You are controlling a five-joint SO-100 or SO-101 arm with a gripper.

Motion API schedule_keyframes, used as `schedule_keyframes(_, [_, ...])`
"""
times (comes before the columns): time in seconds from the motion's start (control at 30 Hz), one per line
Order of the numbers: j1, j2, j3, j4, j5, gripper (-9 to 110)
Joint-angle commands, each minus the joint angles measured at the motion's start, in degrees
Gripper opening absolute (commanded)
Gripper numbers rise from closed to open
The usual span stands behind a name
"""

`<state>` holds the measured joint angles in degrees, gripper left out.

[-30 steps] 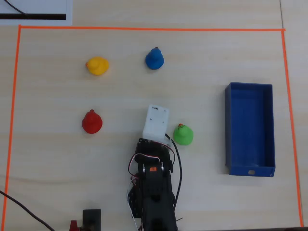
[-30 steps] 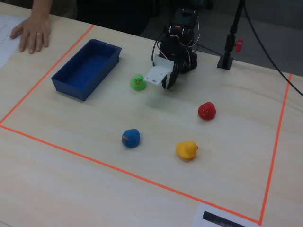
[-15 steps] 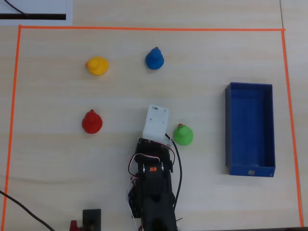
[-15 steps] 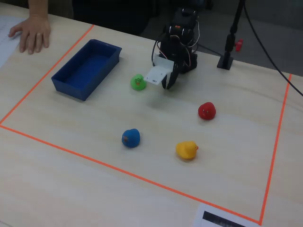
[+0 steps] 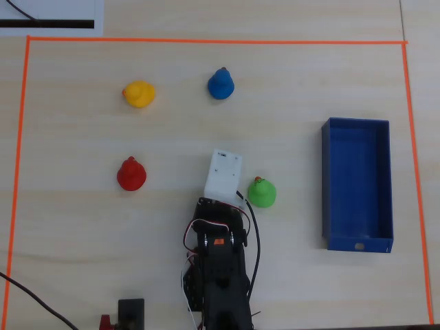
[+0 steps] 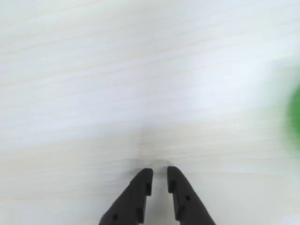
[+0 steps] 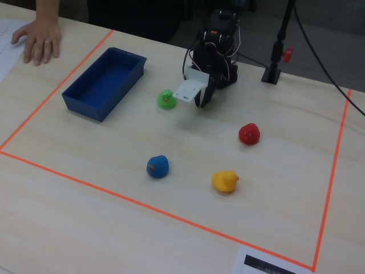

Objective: Grasp yellow duck and put it into box.

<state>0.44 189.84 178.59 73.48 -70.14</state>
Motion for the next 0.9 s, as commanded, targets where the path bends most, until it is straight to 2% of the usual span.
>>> schedule_keyframes(0.0, [0.3, -0.1, -0.4, 1.1, -0.7, 2])
schedule_keyframes(0.17, [0.2, -3.3, -6.9, 0.1, -0.7, 24])
schedule_keyframes(0.37, [-4.3, -39.2, -46.8, -0.2, 8.4, 40])
schedule_keyframes(0.53, [-10.1, -65.7, -67.9, -1.9, 15.6, 42])
schedule_keyframes(0.7, [-13.5, -84.4, -74.6, -10.5, 19.9, 44])
schedule_keyframes(0.87, [-16.3, -94.7, -78.8, -14.9, 21.7, 47])
